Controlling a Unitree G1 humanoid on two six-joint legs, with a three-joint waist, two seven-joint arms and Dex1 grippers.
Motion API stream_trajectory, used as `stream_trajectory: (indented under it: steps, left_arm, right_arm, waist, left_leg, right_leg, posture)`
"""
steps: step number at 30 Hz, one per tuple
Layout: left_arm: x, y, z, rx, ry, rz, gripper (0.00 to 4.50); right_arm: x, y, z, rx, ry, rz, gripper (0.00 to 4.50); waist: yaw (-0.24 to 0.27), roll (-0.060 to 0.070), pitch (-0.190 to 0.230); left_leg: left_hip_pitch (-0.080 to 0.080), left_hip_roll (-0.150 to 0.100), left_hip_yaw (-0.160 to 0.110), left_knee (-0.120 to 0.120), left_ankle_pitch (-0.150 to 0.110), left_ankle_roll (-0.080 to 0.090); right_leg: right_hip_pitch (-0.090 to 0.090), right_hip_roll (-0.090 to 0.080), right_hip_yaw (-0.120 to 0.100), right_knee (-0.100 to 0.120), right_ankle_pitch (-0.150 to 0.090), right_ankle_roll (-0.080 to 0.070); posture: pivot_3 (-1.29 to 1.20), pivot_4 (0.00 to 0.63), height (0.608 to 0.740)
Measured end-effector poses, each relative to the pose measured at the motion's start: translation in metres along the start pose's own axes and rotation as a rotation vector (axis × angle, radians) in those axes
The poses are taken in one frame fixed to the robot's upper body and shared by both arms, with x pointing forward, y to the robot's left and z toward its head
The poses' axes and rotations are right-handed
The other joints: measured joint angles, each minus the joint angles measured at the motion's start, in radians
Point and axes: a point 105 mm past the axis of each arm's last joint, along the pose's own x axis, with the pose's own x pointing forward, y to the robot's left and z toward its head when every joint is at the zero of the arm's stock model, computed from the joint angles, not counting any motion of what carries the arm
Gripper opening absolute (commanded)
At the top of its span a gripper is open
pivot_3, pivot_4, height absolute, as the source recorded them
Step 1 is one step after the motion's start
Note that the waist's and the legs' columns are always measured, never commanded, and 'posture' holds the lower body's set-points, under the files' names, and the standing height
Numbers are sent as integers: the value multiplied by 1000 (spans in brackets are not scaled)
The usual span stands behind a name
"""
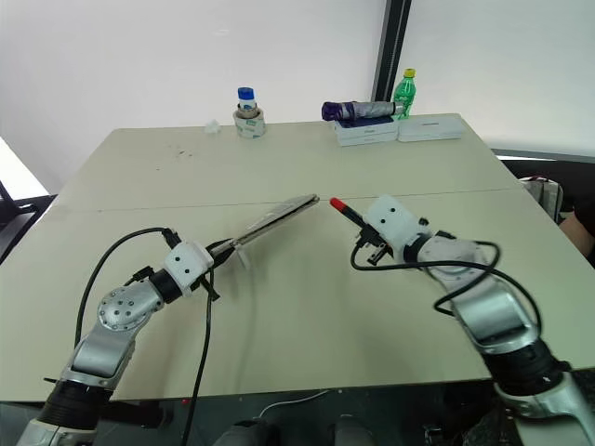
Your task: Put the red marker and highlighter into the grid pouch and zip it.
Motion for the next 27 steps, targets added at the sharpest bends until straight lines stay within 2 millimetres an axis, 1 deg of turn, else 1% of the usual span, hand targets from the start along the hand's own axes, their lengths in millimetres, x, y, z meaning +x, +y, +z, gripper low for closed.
stream_trajectory:
  steps: [3, 7, 9, 21, 27]
  left_arm:
    - [2, 1, 3, -2, -15, -20, 0]
    - [1, 1, -3, -14, 4, -40, 0]
    - [2, 1, -3, -14, 3, -44, 0]
    - [4, -5, -2, -18, -2, -68, 0]
    - [4, -7, -1, -16, -6, -83, 0]
  right_arm:
    - [-4, 5, 9, -82, -48, 69, 368]
    - [-4, 9, 13, -161, -64, 102, 368]
    - [-3, 13, 12, -179, -62, 119, 368]
    - [0, 9, 2, -209, -16, 101, 368]
    - [2, 13, -1, -249, 3, 123, 368]
  waist:
    - [5, 0, 0]
    - [9, 0, 0]
    - [9, 0, 0]
    - [10, 0, 0]
    - [10, 0, 0]
  left_leg:
    - [0, 0, 0, 0, 0, 0]
    - [0, 0, 0, 1, 1, 0]
    - [0, 0, 0, 1, 1, 0]
    - [0, 0, 0, 1, 1, 0]
    - [0, 0, 0, 1, 1, 0]
  right_leg:
    - [0, 0, 0, 1, 0, 0]
    - [1, 0, 0, 1, 0, 0]
    - [1, 0, 0, 0, 0, 0]
    - [1, -1, 0, 0, 0, 0]
    - [1, -1, 0, 0, 0, 0]
  posture:
    - [0, 150, 740]
    - [0, 150, 740]
    - [0, 150, 740]
    - [0, 150, 740]
    - [0, 150, 740]
